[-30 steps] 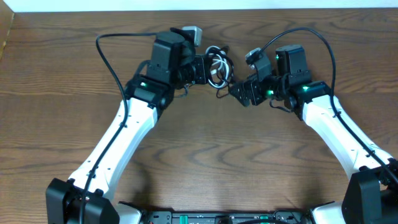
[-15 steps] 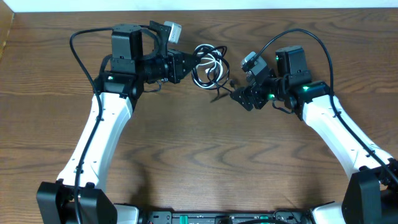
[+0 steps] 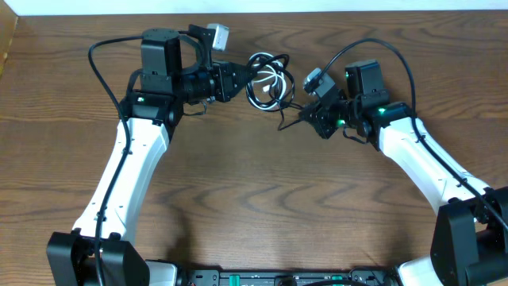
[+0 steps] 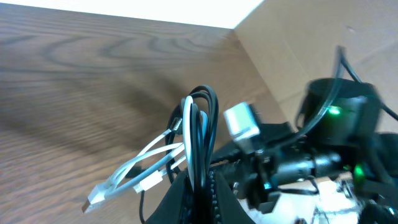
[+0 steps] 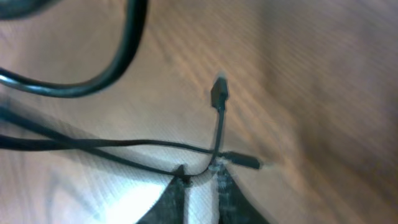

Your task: Untangle cables

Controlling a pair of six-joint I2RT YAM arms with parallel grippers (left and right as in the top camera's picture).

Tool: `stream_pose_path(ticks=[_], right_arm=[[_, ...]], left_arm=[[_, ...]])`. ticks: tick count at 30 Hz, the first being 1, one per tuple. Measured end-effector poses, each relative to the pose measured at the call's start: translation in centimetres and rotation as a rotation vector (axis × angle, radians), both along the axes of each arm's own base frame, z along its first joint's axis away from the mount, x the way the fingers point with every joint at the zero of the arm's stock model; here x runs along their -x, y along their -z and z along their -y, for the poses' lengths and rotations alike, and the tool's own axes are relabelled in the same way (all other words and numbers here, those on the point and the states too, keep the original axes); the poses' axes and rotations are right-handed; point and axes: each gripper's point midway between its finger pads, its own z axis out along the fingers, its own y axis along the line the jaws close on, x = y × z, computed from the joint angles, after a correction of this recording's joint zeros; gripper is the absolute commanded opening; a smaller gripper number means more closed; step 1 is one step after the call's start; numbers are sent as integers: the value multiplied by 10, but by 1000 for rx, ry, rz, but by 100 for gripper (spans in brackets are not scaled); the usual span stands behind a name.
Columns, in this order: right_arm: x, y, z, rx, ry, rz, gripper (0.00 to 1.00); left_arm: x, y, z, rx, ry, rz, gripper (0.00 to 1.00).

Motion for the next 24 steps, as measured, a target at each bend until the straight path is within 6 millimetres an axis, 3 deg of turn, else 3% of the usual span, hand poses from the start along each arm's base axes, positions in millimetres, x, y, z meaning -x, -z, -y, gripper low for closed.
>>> stream_pose_path(ticks=[6, 14, 17, 18, 20, 24], right_arm=[[-11, -26, 4, -73, 86, 23, 1], [1, -105, 5, -191, 125, 151, 2], [5, -116, 6, -207, 127, 164, 29], [6, -114, 6, -202, 122, 160, 46], [9, -107, 6, -180, 108, 143, 57], [12, -76, 5, -117, 65, 91, 61]], left_arm=[[-8, 5, -8, -24, -63, -15, 7], [-12, 8, -13, -47, -98, -18, 7], [-13, 9, -13, -50, -102, -18, 7], [-13, 9, -13, -50, -102, -18, 8], [-13, 9, -13, -49, -105, -20, 8], [-15, 6, -14, -4, -140, -73, 8]])
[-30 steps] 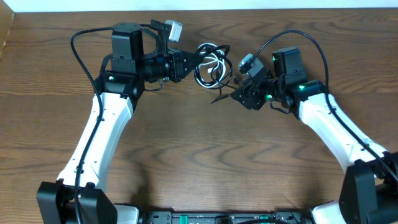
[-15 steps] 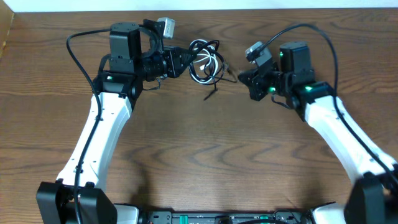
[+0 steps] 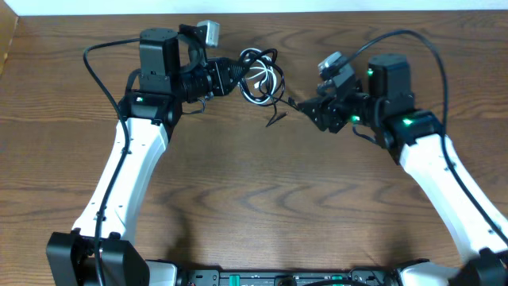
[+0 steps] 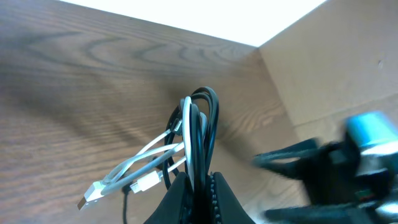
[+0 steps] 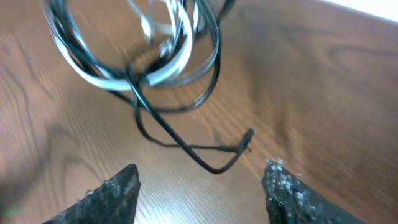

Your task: Untangle cables

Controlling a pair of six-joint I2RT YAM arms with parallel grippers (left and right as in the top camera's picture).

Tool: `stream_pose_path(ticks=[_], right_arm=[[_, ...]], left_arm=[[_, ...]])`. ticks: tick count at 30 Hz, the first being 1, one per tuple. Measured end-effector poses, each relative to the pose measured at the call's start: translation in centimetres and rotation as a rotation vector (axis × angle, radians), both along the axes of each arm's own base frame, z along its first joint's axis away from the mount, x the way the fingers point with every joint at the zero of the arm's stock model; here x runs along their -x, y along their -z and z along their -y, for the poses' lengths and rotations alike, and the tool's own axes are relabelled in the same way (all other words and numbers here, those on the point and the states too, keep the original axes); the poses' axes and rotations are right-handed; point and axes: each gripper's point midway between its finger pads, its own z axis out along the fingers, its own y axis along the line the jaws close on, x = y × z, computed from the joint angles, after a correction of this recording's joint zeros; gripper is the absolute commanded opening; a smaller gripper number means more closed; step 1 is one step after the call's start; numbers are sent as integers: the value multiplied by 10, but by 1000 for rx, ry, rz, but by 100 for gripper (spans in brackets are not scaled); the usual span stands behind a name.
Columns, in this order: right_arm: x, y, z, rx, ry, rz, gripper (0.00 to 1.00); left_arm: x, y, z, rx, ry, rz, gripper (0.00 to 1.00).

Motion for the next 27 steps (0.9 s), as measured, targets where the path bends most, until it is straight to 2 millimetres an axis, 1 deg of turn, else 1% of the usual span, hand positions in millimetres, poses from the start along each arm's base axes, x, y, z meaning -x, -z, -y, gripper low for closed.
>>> stream_pose_path(ticks=[3, 6, 10, 14, 16, 18, 20, 23, 24, 27], right_arm=[[-2, 29, -3, 38, -27, -54, 60], [-10, 47, -6, 53, -42, -64, 60], [-20, 49, -14, 28, -68, -23, 55], [-24, 52, -28, 10, -104, 10, 54], [-30, 54, -34, -1, -114, 34, 51], [-36, 55, -39, -10, -118, 61, 46], [-41, 57, -41, -16, -117, 78, 35], [-47, 62, -41, -13, -103, 83, 5], [-48, 65, -40, -5, -97, 80, 1], [-51, 68, -37, -1, -73, 67, 1]], left_arm=[[-3, -2, -5, 52, -52, -62, 7], [-7, -2, -15, 116, -118, -148, 8], [-9, -4, -21, 184, -165, -226, 7], [-7, -8, -20, 238, -167, -272, 8], [-6, -12, -17, 263, -156, -283, 7], [-5, -14, -15, 282, -144, -293, 8], [-4, -17, -13, 296, -135, -300, 8], [-3, -18, -12, 308, -131, -311, 7], [-3, -18, -12, 310, -132, -314, 8], [-3, -18, -12, 309, -131, -312, 8]])
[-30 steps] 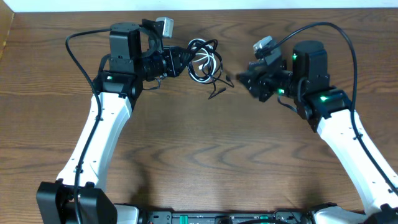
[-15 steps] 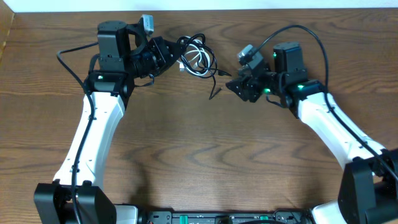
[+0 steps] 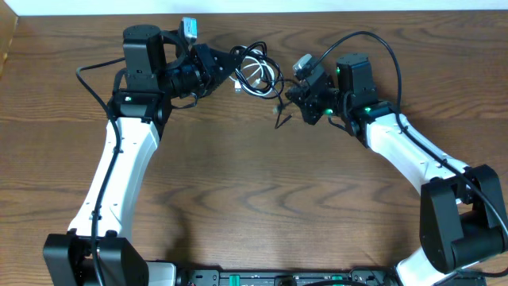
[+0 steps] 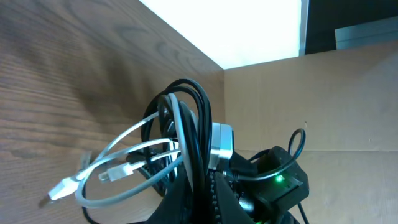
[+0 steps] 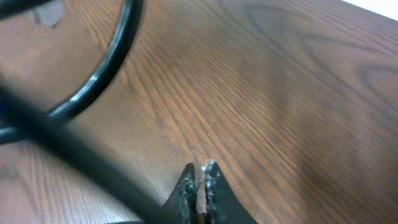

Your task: Untangle cables

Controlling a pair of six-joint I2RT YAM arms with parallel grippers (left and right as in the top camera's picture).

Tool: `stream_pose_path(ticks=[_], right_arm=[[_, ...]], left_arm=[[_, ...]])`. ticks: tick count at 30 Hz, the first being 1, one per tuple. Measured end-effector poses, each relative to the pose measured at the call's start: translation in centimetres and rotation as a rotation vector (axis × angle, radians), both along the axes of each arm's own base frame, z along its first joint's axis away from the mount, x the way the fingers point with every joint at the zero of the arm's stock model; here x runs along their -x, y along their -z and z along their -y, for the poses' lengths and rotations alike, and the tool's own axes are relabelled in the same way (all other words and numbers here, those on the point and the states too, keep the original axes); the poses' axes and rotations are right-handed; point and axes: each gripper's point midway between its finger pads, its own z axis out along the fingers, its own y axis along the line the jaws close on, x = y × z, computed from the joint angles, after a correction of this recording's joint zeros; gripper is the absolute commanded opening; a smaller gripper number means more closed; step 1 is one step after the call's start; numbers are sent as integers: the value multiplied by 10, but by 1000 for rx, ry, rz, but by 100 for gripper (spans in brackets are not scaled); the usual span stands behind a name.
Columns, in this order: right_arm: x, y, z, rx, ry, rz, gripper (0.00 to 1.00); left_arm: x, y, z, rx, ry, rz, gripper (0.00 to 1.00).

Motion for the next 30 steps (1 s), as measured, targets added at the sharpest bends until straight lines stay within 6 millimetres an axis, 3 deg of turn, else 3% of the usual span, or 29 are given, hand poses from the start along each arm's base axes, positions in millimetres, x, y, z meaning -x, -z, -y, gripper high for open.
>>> stream_pose_path(ticks=[4, 7, 14, 17, 23, 30], right_arm=[[-2, -1, 5, -25, 40, -40, 1], [-2, -17, 11, -59, 56, -40, 1], [16, -107, 19, -165, 57, 103, 1], [24, -129, 20, -195, 56, 131, 1], [30, -135, 17, -234, 36, 109, 1], [32, -144, 12, -274, 10, 115, 1]], left_arm=[[0, 0, 0, -50, 31, 77, 7], [1, 2, 0, -104, 64, 151, 7], [4, 4, 1, -173, 120, 253, 7], [4, 3, 1, -179, 131, 268, 7], [7, 6, 4, -188, 144, 267, 7], [14, 37, 0, -268, 99, 122, 8]])
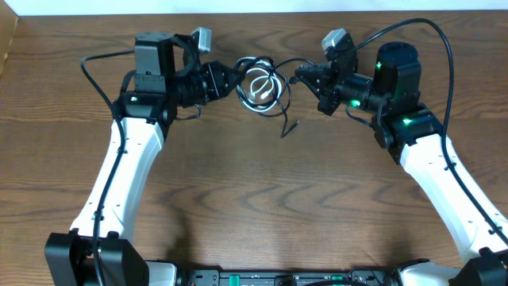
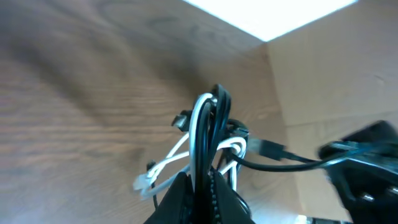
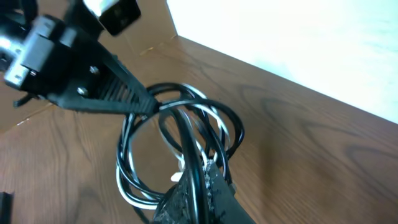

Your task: Untangle cables

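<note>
A tangle of black and white cable loops (image 1: 259,84) hangs between my two grippers over the far part of the wooden table (image 1: 254,206). My left gripper (image 1: 232,79) is shut on the left side of the tangle (image 2: 210,124), its white plug (image 2: 144,183) dangling. My right gripper (image 1: 305,77) is shut on a black strand leading out of the loops (image 3: 177,127) to the right. A thin black end (image 1: 287,127) trails down onto the table. In the right wrist view the left gripper's fingers (image 3: 121,98) reach the loops from the left.
A white wall edge runs along the table's far side (image 1: 262,6). A cardboard panel (image 2: 336,74) stands beyond the table's end. Each arm's own black supply cable arcs above it (image 1: 413,28).
My right gripper has moved up and to the right and is now shut on a black strand. The left gripper and the tangle have shifted slightly towards the near side.
My left gripper held the tangle throughout. My right gripper was first shut on a thin black cable low by the table, then stood open further right, then was shut close to the tangle's right side, and now holds a black strand stretched out from the loops.
</note>
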Controlling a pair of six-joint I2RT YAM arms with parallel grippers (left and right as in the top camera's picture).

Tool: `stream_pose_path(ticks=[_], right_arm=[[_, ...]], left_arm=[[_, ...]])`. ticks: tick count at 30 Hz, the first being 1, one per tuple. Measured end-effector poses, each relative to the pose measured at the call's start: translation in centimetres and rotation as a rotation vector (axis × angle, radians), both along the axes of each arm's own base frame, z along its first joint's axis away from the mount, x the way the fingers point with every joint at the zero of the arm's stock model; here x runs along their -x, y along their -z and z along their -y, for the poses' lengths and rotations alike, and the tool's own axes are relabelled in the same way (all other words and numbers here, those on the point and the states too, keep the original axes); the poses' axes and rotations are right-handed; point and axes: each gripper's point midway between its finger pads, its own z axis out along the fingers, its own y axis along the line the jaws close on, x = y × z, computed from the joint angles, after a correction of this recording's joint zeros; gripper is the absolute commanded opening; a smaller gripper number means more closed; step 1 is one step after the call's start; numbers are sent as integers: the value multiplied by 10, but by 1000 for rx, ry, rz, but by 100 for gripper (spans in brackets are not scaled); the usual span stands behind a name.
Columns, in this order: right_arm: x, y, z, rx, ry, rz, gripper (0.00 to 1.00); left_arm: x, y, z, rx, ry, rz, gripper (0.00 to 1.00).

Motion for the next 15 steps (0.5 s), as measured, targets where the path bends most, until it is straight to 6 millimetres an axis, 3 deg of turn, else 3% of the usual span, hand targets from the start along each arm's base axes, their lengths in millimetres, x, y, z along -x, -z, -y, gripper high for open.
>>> stream_pose_path(ticks=[8, 15], right_arm=[[5, -7, -3, -26, -14, -8, 1], [17, -4, -21, -25, -58, -34, 1]], left_arm=[[-4, 5, -6, -30, -41, -7, 8], [-6, 6, -8, -14, -78, -45, 7]])
